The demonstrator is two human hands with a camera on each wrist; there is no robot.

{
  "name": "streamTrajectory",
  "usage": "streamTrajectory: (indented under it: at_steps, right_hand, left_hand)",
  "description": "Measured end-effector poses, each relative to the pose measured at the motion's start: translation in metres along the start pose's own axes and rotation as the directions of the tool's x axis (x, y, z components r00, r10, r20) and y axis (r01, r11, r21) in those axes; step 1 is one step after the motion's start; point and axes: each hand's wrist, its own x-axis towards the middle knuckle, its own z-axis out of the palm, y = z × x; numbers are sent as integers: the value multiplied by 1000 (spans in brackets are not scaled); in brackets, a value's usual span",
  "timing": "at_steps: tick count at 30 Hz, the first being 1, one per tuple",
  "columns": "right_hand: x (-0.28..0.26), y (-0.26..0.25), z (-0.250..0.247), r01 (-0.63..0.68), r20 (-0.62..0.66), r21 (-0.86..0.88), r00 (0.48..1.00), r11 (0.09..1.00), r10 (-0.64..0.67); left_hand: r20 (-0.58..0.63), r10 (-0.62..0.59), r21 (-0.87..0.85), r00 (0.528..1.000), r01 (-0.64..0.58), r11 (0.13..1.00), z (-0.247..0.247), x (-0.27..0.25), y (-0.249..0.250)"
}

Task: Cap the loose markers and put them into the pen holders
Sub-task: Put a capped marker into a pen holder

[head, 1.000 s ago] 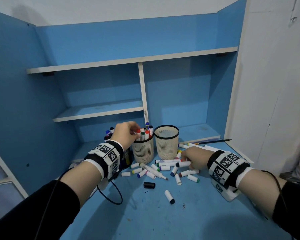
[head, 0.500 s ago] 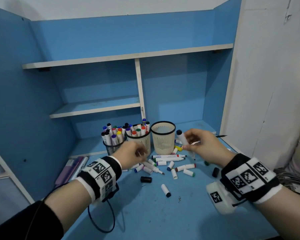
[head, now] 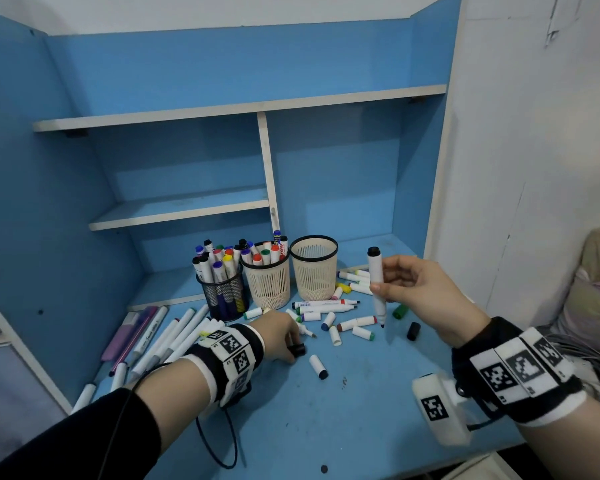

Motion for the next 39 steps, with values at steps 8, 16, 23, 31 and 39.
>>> streamTrajectory:
  at_steps: [8,16,23,31,39]
  right_hand:
    - [-5,12,-3,-72,-102,171,991,983,91]
    - [-19,8,7,28,-199,367,979,930,49]
    - [-34,3,34,100,-182,470,983,877,-15]
    - [-44,-3,54,199,-186,456,974,867,-126]
    - [-51,-7,59,203,-187,459,974,865,-130]
  left_hand:
    - [-41,33,-17,999,-33,999,1,-2,12]
    - [-300,97,-242,949,-174,955,-13,-35,11]
    - [-443,65,-450,894,-284,846,-18,-73,18]
    - [-513,28,-512,858,-332,792,-19,-98,18]
    - [-567,-24,-571,823,-371,732,-18,-112,27]
